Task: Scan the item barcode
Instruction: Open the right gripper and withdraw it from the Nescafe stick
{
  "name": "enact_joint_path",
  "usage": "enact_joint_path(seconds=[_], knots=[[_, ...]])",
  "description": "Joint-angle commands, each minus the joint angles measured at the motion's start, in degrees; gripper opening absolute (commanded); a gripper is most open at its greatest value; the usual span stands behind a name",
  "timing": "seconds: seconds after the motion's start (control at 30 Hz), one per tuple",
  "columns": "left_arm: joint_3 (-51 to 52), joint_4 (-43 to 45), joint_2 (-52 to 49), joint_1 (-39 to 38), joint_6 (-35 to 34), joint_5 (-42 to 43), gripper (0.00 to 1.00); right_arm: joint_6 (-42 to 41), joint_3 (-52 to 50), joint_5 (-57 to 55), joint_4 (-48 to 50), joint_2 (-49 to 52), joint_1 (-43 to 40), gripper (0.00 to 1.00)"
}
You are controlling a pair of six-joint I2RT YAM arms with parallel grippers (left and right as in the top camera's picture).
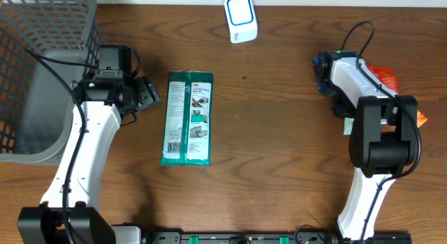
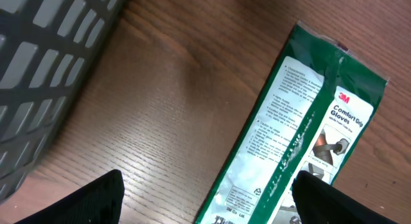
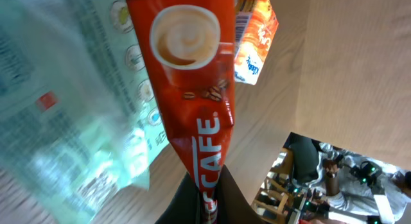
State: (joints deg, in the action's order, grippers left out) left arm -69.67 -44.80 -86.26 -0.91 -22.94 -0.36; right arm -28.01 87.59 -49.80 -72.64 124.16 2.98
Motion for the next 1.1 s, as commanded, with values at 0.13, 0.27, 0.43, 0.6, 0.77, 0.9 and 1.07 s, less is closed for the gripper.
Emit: enact_joint_path(seconds=[0.13, 0.27, 0.43, 0.6, 0.77, 0.9, 1.07], knots=[[0.17, -0.15, -0.04, 0.09, -0.52, -0.50, 0.84, 0.98, -0.55, 2.97, 2.82, 0.07, -0.92, 0.33], [0.17, -0.15, -0.04, 0.09, -0.52, -0.50, 0.84, 4.42, -0.55, 6.84, 4.79, 0.07, -0.85, 0.51], [0.17, -0.15, -0.04, 0.09, -0.52, -0.50, 0.84, 4.96, -0.55, 11.98, 5.38, 0.07, -0.81, 0.66], [0.17, -0.15, -0.04, 0.09, -0.52, -0.50, 0.84, 4.94, -0.39, 15.85, 5.95, -1.60, -0.28, 0.55], [0.17, -0.15, -0.04, 0.09, -0.52, -0.50, 0.84, 5.95, -0.37, 21.53, 5.90, -10.62, 1.97, 0.59], [0.17, -0.15, -0.04, 0.09, -0.52, -0.50, 0.84, 15.69, -0.37, 39.76, 7.21, -16.55, 3.91, 0.63], [0.17, -0.15, -0.04, 0.09, -0.52, -0.50, 0.84, 20.70, -0.68, 57.22, 8.04, -16.79, 4.94, 0.68]])
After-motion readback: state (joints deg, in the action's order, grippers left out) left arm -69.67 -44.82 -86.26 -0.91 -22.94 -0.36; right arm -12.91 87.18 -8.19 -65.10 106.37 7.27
